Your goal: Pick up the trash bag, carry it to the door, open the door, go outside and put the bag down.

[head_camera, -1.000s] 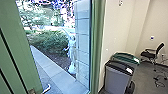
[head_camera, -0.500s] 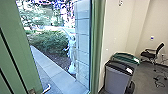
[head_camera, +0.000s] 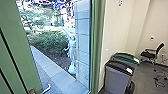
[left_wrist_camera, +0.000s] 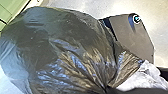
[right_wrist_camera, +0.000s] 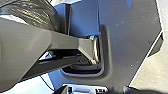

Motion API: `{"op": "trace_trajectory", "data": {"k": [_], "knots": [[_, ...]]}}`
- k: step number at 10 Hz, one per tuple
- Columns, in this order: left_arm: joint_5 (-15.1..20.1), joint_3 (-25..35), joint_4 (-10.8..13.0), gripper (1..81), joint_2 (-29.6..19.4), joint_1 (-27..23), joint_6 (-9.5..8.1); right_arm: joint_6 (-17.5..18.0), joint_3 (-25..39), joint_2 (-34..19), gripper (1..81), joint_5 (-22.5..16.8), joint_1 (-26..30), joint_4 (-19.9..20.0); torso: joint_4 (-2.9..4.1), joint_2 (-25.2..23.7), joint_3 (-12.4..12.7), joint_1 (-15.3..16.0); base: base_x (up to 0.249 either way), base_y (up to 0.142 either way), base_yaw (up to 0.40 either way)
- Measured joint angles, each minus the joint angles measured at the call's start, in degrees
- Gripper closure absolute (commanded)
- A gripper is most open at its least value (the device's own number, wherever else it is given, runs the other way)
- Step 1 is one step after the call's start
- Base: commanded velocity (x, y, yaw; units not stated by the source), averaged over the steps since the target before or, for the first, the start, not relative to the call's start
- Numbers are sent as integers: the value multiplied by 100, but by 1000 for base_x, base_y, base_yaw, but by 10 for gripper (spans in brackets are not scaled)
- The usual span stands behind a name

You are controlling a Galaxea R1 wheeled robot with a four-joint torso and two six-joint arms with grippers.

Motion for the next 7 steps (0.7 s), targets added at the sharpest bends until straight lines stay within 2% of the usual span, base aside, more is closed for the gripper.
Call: {"op": "trace_trajectory", "data": {"k": [7], "knots": [[4, 0, 0, 811, -37, 1, 2, -6, 0, -17, 10, 15, 0, -2, 0, 0, 0, -2, 0, 0, 132]]}}
